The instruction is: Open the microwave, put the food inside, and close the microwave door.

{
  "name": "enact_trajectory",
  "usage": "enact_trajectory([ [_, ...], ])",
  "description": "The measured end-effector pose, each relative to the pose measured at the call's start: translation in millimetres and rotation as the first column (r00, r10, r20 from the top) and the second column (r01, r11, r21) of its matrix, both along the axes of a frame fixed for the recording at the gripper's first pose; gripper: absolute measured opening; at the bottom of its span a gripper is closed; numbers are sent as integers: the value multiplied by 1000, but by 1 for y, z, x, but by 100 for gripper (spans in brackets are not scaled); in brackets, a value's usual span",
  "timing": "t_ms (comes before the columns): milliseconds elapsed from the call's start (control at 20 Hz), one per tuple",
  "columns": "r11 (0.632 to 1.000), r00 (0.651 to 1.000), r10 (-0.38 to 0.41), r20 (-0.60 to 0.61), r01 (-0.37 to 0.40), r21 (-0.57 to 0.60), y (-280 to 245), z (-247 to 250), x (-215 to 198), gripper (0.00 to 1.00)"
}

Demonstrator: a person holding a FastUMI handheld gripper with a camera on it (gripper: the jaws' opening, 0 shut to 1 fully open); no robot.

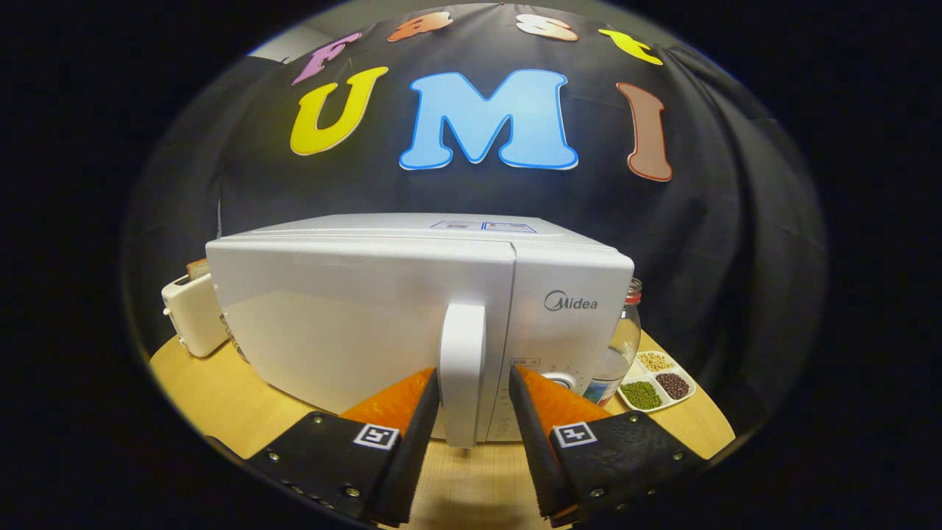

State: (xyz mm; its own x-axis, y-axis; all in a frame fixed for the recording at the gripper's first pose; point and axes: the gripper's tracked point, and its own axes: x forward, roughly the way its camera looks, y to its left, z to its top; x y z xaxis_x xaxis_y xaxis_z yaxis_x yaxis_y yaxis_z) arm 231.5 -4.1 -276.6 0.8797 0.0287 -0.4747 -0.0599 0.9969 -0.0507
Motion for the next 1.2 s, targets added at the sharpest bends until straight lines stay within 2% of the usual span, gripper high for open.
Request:
enact_trajectory([
  [150, 1000, 1000, 2, -4, -2, -31, 5, 0, -2, 30],
  [200, 999, 1000, 0, -6, 0, -33, 4, 0, -3, 26],
  [250, 999, 1000, 6, -8, -6, -33, 4, 1, -3, 17],
  [300, 1000, 1000, 6, -13, -6, -15, 3, -4, -4, 17],
  [350, 1000, 999, 22, -23, -22, -9, 6, 0, -6, 10],
  [550, 999, 997, 44, -61, -45, -14, 6, 1, -11, 10],
  [750, 993, 995, 93, -38, -95, -70, 18, 8, -56, 10],
  [1050, 997, 993, 69, -101, -72, -26, 37, 15, -101, 10],
  [1200, 996, 989, 86, -121, -89, -24, 54, 19, -128, 10],
])
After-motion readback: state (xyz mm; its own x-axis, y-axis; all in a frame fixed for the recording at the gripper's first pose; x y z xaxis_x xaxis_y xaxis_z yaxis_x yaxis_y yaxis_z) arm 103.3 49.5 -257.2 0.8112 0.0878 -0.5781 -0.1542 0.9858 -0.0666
